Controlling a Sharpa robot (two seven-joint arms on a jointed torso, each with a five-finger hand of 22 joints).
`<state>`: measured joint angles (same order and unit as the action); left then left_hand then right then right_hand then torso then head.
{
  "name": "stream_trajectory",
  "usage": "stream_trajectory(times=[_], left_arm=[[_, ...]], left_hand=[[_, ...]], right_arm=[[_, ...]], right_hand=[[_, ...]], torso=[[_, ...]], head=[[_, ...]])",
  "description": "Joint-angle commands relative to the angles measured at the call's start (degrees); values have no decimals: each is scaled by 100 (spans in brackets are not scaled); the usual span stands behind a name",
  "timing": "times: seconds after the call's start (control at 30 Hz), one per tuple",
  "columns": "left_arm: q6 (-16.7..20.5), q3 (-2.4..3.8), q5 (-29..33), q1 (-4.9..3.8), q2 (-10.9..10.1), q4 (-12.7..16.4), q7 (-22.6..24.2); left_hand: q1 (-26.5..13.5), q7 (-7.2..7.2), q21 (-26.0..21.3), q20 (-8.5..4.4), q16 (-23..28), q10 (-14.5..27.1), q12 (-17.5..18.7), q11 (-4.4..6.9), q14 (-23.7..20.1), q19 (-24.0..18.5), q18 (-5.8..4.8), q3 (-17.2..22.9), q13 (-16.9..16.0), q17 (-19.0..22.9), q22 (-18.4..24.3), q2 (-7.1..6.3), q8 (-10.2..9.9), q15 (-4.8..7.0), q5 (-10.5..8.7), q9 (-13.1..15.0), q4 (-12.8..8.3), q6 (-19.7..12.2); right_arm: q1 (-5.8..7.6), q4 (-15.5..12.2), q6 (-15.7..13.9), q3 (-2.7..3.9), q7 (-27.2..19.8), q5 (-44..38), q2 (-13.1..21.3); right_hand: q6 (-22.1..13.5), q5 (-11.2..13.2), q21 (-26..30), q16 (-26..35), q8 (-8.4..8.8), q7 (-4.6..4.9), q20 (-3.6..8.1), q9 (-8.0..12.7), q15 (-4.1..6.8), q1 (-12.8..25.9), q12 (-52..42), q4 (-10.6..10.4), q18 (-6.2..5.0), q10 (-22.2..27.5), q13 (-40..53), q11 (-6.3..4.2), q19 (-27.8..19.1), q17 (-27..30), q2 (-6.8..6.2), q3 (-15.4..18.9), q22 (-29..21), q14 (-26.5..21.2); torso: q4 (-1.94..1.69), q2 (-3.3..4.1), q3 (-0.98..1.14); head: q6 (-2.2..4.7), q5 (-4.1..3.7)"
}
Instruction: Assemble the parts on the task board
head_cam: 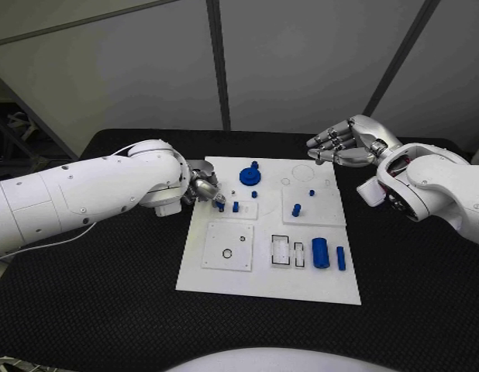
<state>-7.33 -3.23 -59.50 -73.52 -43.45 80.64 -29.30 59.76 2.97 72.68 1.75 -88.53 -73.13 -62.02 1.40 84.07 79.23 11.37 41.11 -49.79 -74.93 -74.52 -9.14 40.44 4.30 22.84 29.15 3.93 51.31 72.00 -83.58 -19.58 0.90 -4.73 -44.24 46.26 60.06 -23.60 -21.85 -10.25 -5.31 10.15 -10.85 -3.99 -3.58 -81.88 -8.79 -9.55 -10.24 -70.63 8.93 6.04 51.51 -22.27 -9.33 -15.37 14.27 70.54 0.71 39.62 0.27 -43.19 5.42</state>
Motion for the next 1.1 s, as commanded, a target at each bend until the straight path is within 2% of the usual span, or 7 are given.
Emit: stream_trajectory(times=[0.03, 0.77, 1.1], left_arm=[[-197, 1, -187, -6, 24, -18, -32], [-493, -2, -252, -6, 70, -23, -49], [-521, -3, -293, -7, 84, -40, -60]], left_hand=[[-39, 1, 40, 5, -20, -54, -21, 3, 544, 51, -655, 905, -5, -1334, -5, 3, 36, 34, 21, 4, -904, 58], [-56, -11, 44, -1, -21, -72, -24, 14, 544, 57, -657, 913, -6, -1335, -12, 2, 52, 41, 47, 6, -931, 70], [-69, -17, 42, -6, -21, -90, -33, 20, 544, 57, -656, 920, -17, -1335, -13, 0, 63, 46, 79, 6, -952, 80]], right_arm=[[9, -13, 32, 3, -27, -23, 1], [9, -18, 28, 3, -29, -37, 13], [9, -21, 28, 3, -32, -39, 12]], right_hand=[[-24, -14, 28, 33, 32, 17, -11, -6, -19, 11, 39, 31, -26, 30, -8, 9, 28, -1, 26, -11, -6, 2], [-24, -14, 28, 33, 32, 17, -11, -6, -19, 11, 39, 31, -26, 30, -8, 9, 28, -1, 26, -11, -6, 2], [-24, -14, 28, 33, 32, 17, -11, -6, -19, 11, 39, 31, -26, 30, -8, 9, 28, -1, 26, -11, -6, 2]], torso=[[-2, -3, 2], [-3, -4, -2], [-4, -3, 0]], head=[[-5, -7], [-27, -17], [-15, -18]])
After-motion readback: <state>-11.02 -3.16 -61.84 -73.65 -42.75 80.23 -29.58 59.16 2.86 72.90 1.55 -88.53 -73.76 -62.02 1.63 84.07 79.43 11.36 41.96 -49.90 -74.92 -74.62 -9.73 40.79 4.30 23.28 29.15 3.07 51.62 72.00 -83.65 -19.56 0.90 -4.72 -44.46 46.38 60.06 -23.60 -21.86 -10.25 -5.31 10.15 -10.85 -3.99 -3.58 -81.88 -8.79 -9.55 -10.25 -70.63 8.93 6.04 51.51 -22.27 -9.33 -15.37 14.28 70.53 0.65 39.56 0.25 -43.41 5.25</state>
